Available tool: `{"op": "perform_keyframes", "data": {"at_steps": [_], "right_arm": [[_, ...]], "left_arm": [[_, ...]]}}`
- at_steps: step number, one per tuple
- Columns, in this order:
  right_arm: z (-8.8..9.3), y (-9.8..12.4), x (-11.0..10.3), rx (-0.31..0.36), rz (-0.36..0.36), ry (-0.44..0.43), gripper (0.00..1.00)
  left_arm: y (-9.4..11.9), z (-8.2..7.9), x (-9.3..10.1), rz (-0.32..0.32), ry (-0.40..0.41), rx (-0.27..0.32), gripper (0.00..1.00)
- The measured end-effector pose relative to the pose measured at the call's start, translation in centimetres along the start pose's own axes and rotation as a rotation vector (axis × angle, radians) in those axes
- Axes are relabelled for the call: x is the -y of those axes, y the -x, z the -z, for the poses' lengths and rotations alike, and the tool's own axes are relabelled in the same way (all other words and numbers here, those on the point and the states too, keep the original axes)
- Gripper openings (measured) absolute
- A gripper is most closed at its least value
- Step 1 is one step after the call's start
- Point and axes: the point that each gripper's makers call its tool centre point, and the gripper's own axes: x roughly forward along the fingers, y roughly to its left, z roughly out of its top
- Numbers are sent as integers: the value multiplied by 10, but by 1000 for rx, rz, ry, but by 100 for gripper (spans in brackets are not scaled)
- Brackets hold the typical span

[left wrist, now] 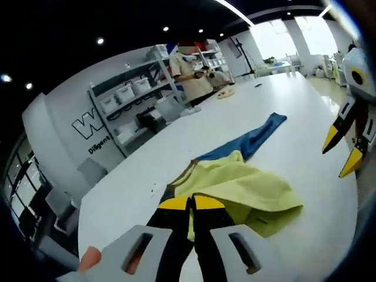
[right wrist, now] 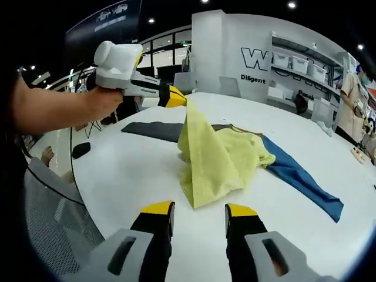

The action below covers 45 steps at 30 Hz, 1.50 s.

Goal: Fold the garment on the visible template until the final outline fits inside the template.

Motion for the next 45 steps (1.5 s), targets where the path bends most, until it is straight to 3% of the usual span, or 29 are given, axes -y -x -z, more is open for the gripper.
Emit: {"op": "perform_keyframes", "data": {"at_steps": [10,15,19,23,29,30,33,35,39,42,45], "right_arm": [[-4,-14,0,-44,-5,56,31],[-8,-21,-7,-56,-19,78,29],[-17,-31,-28,-38,-78,106,29],[-22,-49,-55,-49,-134,175,29],[-29,-75,-72,-46,-136,270,26],[-30,-84,-77,-61,-136,328,26],[-26,-105,-80,-89,-106,396,21],[-25,-116,-71,-106,-51,468,18],[-28,-135,-55,-109,45,430,22],[-31,-149,-43,-114,103,452,9],[-33,-159,-40,-109,120,384,19]], "left_arm": [[16,2,-29,-62,46,25,0],[8,-17,-40,-69,33,49,0],[-3,-39,-46,-58,26,79,0],[-13,-57,-45,-42,8,97,0],[-19,-72,-36,-13,-3,122,0],[-20,-74,-34,-9,-3,127,0],[-20,-78,-31,2,0,138,0],[-21,-79,-29,9,3,140,0],[-21,-83,-27,18,22,154,0],[-22,-83,-25,23,26,152,0],[-21,-83,-24,28,19,155,0]]}}
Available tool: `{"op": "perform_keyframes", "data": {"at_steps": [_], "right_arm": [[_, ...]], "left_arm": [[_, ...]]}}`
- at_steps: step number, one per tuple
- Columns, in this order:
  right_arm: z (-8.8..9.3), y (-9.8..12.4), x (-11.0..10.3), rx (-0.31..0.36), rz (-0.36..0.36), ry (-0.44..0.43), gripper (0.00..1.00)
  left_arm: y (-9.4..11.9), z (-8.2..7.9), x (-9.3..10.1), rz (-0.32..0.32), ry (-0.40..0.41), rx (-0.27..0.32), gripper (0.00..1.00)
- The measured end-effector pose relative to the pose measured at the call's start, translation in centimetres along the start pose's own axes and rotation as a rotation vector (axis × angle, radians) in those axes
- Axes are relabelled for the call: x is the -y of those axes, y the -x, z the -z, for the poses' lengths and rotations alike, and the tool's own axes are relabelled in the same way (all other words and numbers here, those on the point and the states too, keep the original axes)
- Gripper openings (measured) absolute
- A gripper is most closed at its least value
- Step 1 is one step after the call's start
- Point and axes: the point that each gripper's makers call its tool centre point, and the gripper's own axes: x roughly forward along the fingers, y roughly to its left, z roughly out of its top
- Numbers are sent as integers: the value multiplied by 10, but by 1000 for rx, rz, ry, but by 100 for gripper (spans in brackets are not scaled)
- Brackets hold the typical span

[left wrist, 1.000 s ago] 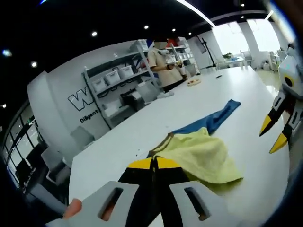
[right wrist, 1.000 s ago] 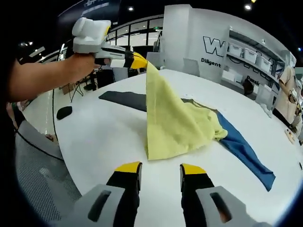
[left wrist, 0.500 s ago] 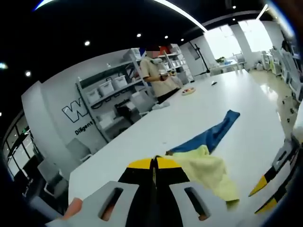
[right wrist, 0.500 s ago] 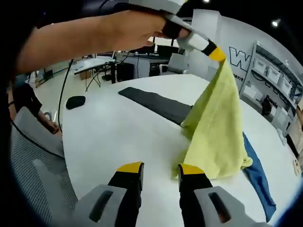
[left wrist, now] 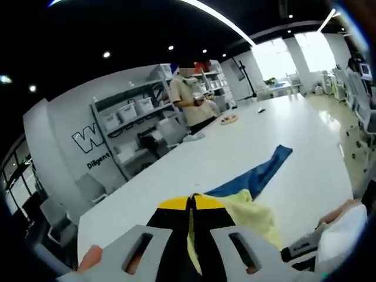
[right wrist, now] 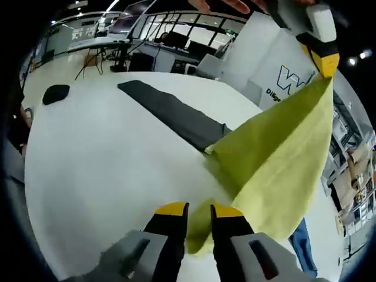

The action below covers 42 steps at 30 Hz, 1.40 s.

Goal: Fold the garment on the visible template until the final outline fits inside the template.

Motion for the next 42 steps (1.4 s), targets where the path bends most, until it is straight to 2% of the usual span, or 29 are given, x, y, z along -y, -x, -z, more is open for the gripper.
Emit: {"op": "perform_keyframes", "data": {"at_steps": [4,7,8,10,12,14,17,18,20,22,24,28,29,33,34,38,42], "right_arm": [[4,-9,3,-26,14,-4,11],[8,-14,5,-37,8,-81,14],[-5,-12,3,33,11,-31,11],[-10,-12,-4,37,18,60,11],[-4,-16,-10,11,-2,13,13],[5,-20,-2,-18,28,-6,17],[22,-21,8,-61,46,-39,18],[23,-19,8,-54,50,-86,17],[22,-21,8,-49,40,-83,19],[22,-21,10,-55,43,-95,16],[25,-25,6,-58,12,-235,10],[27,-26,6,-50,1,-229,4],[27,-25,5,-51,-10,-267,3],[32,-22,11,-45,-2,-270,0],[34,-18,12,-40,-11,-293,0],[42,-7,11,-49,-42,-277,0],[49,15,12,-40,-72,-171,0]], "left_arm": [[1,0,0,2,2,2,0],[0,0,-2,1,7,0,0],[0,0,-3,1,10,-2,0],[0,0,-3,3,15,3,0],[-1,1,-3,4,17,3,0],[-1,1,-4,0,26,3,0],[0,1,-6,-5,43,7,0],[0,1,-6,-6,46,9,0],[0,1,-6,-6,55,14,0],[0,2,-5,-6,59,13,0],[0,5,-4,-6,67,9,0],[2,4,-7,-13,71,11,0],[2,4,-8,-18,73,11,0],[4,7,-13,-31,74,2,0],[5,8,-16,-38,75,-1,0],[8,14,-19,-52,79,-16,0],[13,21,-20,-61,79,-28,0]]}}
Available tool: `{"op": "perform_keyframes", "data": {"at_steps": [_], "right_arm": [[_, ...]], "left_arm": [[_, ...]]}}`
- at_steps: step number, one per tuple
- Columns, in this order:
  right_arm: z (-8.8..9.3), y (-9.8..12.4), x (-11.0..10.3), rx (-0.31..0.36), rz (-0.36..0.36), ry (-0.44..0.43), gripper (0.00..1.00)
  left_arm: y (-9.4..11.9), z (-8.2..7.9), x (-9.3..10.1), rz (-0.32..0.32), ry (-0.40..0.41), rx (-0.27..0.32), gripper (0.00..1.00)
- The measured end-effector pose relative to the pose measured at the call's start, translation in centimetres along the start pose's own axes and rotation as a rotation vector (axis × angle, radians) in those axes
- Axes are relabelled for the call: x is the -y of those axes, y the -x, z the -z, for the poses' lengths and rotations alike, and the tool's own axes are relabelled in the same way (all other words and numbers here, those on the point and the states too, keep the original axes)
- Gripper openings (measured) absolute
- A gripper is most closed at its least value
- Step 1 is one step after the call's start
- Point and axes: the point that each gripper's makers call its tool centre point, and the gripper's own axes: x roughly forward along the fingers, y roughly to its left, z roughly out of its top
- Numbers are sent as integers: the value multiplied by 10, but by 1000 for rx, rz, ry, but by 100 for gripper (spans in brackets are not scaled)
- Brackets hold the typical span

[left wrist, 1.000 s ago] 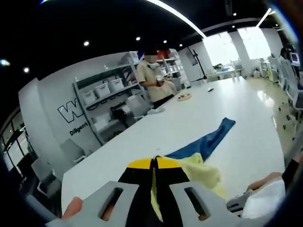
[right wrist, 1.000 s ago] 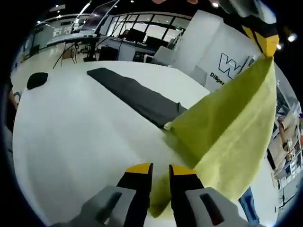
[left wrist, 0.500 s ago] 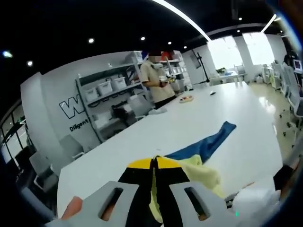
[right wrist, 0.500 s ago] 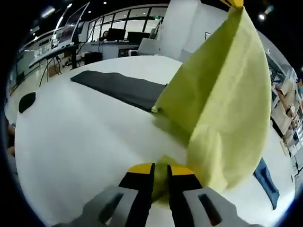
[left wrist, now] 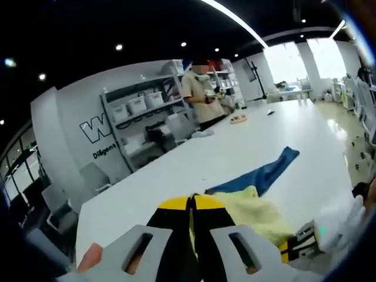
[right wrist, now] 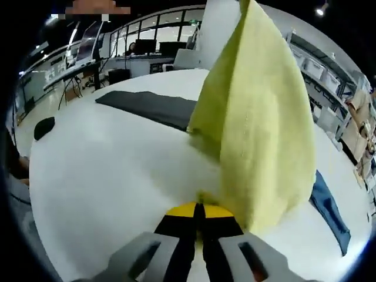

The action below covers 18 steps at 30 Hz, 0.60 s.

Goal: Fold the garment on the visible template until the final outline fits inside the template.

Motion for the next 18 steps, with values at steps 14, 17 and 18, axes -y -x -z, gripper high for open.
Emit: {"op": "perform_keyframes", "data": {"at_steps": [14,17,18], "right_arm": [[35,63,10,-30,-77,334,0],[44,70,13,-38,-101,356,0],[45,71,13,-40,-112,365,0]], "left_arm": [[34,32,-5,-29,-16,-73,0],[45,44,-1,-32,-13,-91,0],[50,49,1,-29,-12,-103,0]]}}
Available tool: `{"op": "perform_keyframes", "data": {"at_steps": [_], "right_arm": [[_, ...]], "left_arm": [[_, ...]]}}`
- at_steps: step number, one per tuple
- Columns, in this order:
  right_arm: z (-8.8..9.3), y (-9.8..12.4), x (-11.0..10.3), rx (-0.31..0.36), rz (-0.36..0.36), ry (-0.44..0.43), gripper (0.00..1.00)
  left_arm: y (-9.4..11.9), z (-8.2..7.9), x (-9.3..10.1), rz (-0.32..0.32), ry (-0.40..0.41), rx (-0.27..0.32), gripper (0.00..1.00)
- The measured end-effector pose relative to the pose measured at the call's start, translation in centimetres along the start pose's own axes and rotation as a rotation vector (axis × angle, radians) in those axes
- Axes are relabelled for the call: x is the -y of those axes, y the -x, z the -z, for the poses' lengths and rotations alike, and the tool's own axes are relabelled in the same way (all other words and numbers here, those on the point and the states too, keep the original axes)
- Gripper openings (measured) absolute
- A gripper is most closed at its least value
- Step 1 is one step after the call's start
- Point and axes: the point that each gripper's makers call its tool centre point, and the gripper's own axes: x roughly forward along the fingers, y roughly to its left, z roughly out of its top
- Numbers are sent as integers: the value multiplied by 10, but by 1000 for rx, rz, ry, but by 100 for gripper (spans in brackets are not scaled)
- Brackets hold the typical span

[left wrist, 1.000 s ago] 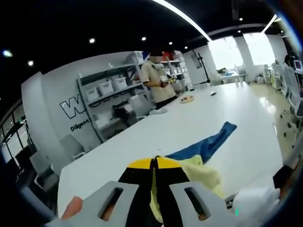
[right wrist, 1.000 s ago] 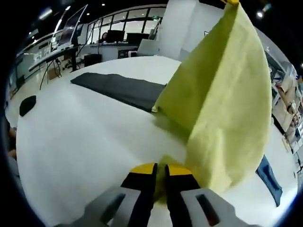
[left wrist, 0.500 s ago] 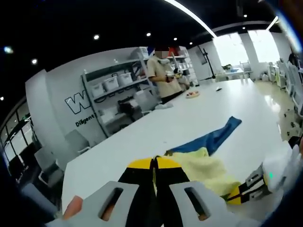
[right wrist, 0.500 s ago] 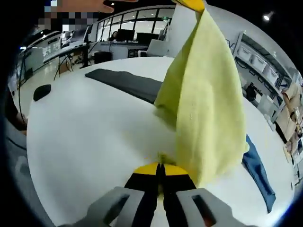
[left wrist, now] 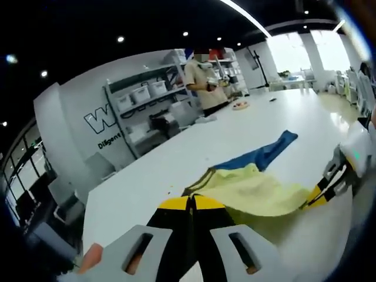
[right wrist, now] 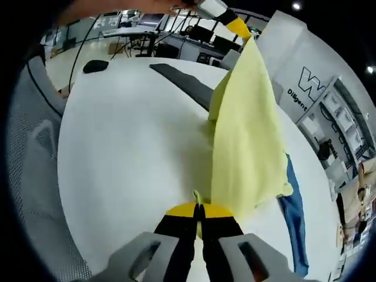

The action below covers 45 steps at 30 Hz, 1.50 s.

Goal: Fold the garment on the visible template until the final outline fits inside the template.

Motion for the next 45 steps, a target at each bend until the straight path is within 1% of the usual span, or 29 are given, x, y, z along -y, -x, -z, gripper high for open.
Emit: {"op": "perform_keyframes", "data": {"at_steps": [1,2,3,4,5,6,8,10,12,13,14,15,16,17,18,19,21,22,24,27,28,29,30,33,34,37,40,42,45], "right_arm": [[3,3,-2,-1,-22,25,0],[7,8,-5,-6,-45,64,0],[8,10,-5,-8,-51,72,0],[13,15,-7,-10,-77,92,0],[15,18,-6,-10,-82,93,0],[21,22,-8,-21,-115,103,0],[29,26,-6,-36,-123,135,0],[36,30,-5,-46,-149,152,0],[41,33,-3,-48,-159,164,0],[44,34,-5,-54,-180,164,0],[47,36,-4,-61,-187,174,0],[52,39,-6,-74,-219,237,0],[53,40,-8,-78,-233,235,0],[54,41,-9,-78,-237,230,0],[56,44,-10,-79,-254,240,0],[59,45,-11,-85,-272,253,0],[69,49,-12,-127,-307,301,0],[77,52,-11,-160,-322,363,0],[88,57,-10,-204,-357,400,0],[94,57,-5,-224,-359,430,0],[97,58,-5,-239,-373,443,0],[99,59,-7,-245,-397,439,0],[101,60,-9,-250,-421,415,0],[103,61,-10,-261,-456,371,0],[104,61,-12,-266,-480,330,0],[105,60,-10,-270,-496,253,0],[107,59,-7,-275,-513,164,0],[107,60,-7,-274,-521,123,0],[112,61,-6,-313,-511,-10,0]], "left_arm": [[2,2,1,1,2,-6,0],[9,9,3,3,8,-17,0],[11,11,4,4,9,-18,0],[19,20,7,8,9,-28,0],[23,25,10,12,10,-38,0],[30,34,15,25,25,-58,0],[36,40,20,30,30,-65,0],[49,55,34,52,39,-89,0],[56,65,46,74,42,-107,0],[59,71,52,86,47,-119,0],[64,79,61,105,50,-137,0],[67,84,67,114,50,-148,0],[71,91,76,134,52,-164,0],[72,93,79,143,57,-170,0],[77,101,89,168,81,-185,0],[79,104,92,178,86,-192,0],[82,112,98,191,82,-220,0],[83,116,104,202,72,-225,0],[85,122,109,211,69,-244,0],[86,129,118,238,65,-264,0],[86,134,123,264,52,-286,0],[85,138,127,279,47,-305,0],[85,142,131,307,52,-323,0],[83,147,131,309,68,-338,0],[83,151,132,324,81,-362,0],[83,153,131,322,105,-367,0],[83,155,134,335,97,-384,0],[83,159,138,349,97,-403,0],[82,166,144,369,90,-437,0]]}}
